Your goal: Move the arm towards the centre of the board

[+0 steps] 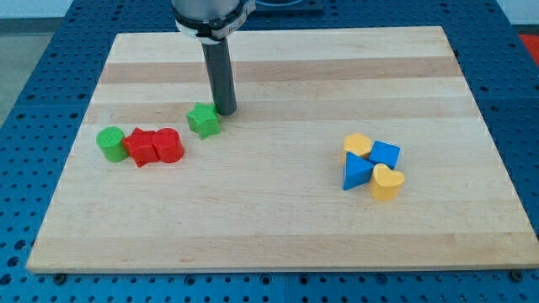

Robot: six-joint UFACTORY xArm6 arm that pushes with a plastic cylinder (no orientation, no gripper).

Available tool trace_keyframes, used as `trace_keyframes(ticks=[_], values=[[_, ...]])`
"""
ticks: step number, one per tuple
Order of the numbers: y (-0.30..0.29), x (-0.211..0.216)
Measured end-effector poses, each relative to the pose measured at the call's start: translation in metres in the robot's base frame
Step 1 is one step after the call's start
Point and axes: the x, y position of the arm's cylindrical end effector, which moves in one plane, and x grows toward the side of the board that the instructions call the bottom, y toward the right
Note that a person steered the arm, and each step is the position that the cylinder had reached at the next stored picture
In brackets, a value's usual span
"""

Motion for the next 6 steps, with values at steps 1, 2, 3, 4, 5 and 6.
trace_keyframes(ticks=[1, 2, 3, 4, 5, 6], values=[[-0.004, 0.031], [-0.024, 0.037], [-0.036, 0.037], [0.007, 0.026], [0.059, 0.004], [0.094, -0.026]])
